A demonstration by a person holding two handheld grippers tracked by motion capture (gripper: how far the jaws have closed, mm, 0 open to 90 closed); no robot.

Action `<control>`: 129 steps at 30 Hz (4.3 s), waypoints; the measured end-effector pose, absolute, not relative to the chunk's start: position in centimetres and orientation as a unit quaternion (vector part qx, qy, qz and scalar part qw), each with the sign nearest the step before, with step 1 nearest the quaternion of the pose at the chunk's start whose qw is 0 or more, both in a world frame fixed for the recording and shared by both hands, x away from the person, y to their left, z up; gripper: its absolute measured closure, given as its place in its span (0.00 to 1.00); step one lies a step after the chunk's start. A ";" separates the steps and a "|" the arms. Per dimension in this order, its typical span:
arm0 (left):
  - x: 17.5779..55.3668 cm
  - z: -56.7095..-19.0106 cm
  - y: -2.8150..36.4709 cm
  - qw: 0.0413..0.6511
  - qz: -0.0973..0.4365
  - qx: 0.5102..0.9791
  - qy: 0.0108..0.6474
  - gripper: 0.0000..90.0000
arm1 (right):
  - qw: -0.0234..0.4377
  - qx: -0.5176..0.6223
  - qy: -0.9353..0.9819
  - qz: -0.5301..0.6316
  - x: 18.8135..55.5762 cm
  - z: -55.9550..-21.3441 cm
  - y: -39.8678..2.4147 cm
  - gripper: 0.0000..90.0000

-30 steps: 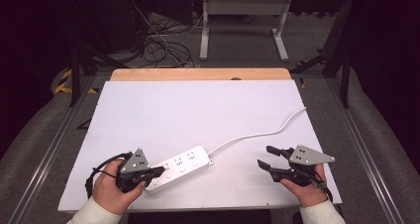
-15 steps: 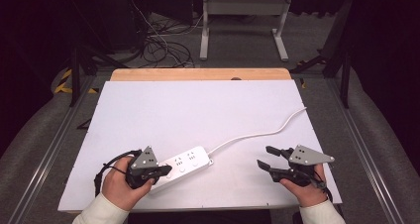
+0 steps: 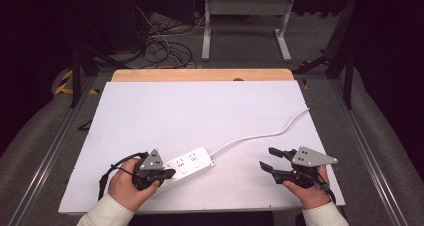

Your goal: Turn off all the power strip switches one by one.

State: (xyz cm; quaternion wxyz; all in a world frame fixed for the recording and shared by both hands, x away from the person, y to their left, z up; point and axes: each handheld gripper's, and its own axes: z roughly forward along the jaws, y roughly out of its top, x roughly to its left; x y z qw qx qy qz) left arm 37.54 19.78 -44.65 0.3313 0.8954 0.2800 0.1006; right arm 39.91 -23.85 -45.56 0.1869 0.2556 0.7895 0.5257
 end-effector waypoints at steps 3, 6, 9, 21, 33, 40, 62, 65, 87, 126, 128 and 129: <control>37.5 -44.8 19.7 0.329 0.100 0.896 0.280 1.00 | 0.187 0.255 0.790 0.525 39.9 -45.6 -23.8 0.47; 37.6 -44.8 19.7 0.325 0.103 0.897 0.281 1.00 | 0.187 0.255 0.790 0.525 39.9 -45.6 -23.8 0.47; 37.7 -44.9 19.7 0.322 0.103 0.898 0.280 1.00 | 0.187 0.255 0.790 0.525 39.9 -45.6 -23.8 0.47; 37.6 -45.2 19.5 0.313 0.100 0.902 0.281 1.00 | 0.186 0.255 0.790 0.526 39.9 -45.5 -23.9 0.47; 37.7 -45.4 19.7 0.314 0.094 0.901 0.285 1.00 | 0.184 0.254 0.791 0.525 39.8 -45.5 -23.8 0.47; 37.8 -45.4 19.7 0.318 0.088 0.897 0.294 1.00 | 0.185 0.254 0.791 0.526 39.8 -45.5 -23.8 0.48; 37.2 -42.6 20.0 0.360 0.118 0.879 0.289 1.00 | 0.183 0.253 0.792 0.525 39.8 -45.5 -23.7 0.48; 37.1 -42.6 20.1 0.359 0.116 0.878 0.294 1.00 | 0.184 0.254 0.792 0.524 39.8 -45.6 -23.7 0.48; 38.7 -43.1 17.0 0.359 0.105 0.887 0.271 1.00 | 0.182 0.255 0.793 0.523 39.9 -45.7 -23.6 0.48; 39.8 -44.9 15.9 0.314 0.097 0.904 0.272 1.00 | 0.181 0.251 0.794 0.524 39.8 -45.6 -23.6 0.47; 39.8 -44.9 15.9 0.314 0.097 0.904 0.273 1.00 | 0.180 0.250 0.794 0.525 39.8 -45.7 -23.6 0.47; 39.9 -45.0 15.9 0.315 0.096 0.904 0.273 1.00 | 0.180 0.250 0.794 0.524 39.8 -45.7 -23.6 0.47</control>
